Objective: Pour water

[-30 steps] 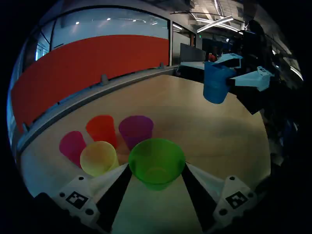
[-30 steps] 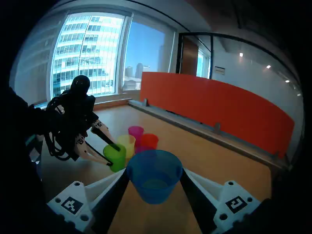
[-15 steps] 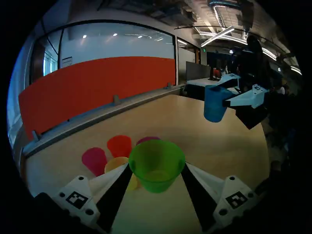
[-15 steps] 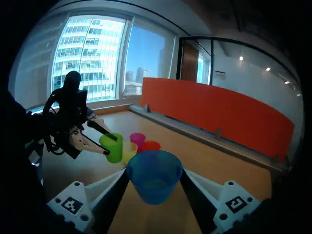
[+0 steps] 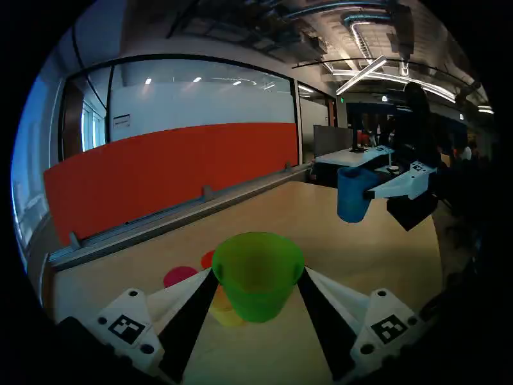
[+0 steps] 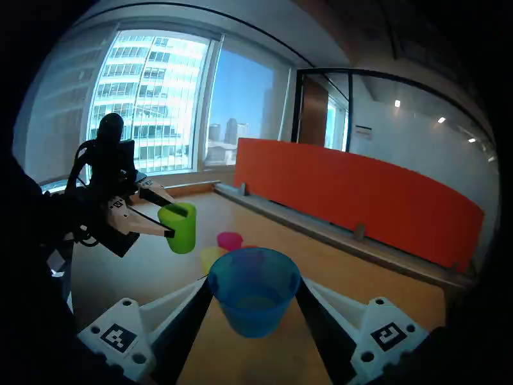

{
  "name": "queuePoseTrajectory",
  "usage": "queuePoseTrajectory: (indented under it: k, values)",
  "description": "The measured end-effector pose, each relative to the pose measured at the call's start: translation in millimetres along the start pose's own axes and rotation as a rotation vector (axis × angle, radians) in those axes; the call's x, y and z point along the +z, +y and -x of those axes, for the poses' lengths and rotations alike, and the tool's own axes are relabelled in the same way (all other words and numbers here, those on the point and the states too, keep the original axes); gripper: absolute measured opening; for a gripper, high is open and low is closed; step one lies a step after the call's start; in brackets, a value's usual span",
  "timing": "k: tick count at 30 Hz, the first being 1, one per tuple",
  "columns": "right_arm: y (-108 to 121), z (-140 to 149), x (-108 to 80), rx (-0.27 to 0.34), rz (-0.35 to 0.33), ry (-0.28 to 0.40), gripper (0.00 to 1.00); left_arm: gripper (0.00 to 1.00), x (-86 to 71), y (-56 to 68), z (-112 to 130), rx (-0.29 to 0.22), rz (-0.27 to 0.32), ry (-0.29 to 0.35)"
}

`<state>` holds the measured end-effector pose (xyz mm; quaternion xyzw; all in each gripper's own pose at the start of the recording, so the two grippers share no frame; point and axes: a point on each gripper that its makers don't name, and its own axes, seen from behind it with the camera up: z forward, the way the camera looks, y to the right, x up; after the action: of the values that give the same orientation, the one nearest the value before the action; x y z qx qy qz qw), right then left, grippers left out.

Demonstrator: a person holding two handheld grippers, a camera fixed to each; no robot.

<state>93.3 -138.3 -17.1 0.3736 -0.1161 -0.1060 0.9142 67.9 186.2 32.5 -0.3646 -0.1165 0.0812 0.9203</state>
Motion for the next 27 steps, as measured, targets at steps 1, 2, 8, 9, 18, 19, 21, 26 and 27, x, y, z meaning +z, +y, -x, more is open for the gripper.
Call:
queuePoseTrajectory:
  k: [1, 2, 8, 9, 18, 19, 21, 26, 27]
  values:
    - [0, -2, 0.4, -0.001, 0.0, 0.004, 0.91, 0.87, -2.5, -0.8, -3, -0.001, -0.002, 0.006]
    - [-1, -4, 0.7, -0.001, 0.0, 0.007, 0.91, 0.87, -4.7, -1.6, -5, -0.003, -0.004, 0.011]
    - [-3, -10, 2.2, 0.002, -0.001, 0.026, 0.91, 0.87, -17.9, -6.0, -21, -0.01, -0.016, 0.06]
    - [-3, -10, 2.4, 0.002, -0.001, 0.028, 0.91, 0.87, -19.9, -6.5, -24, -0.011, -0.018, 0.067]
    - [-7, -15, 2.8, -0.002, -0.005, 0.038, 0.91, 0.87, -34.6, -7.3, -45, -0.043, -0.022, 0.134]
    - [-7, -15, 2.8, -0.002, -0.006, 0.04, 0.91, 0.87, -36.0, -7.0, -46, -0.049, -0.021, 0.14]
    - [-8, -16, 3.0, -0.002, -0.006, 0.042, 0.91, 0.87, -38.2, -6.7, -48, -0.057, -0.02, 0.15]
    - [-9, -18, 2.9, -0.002, -0.006, 0.045, 0.91, 0.87, -41.8, -7.1, -49, -0.06, -0.02, 0.158]
    - [-9, -18, 2.8, -0.002, -0.005, 0.045, 0.91, 0.87, -42.1, -6.8, -48, -0.058, -0.02, 0.157]
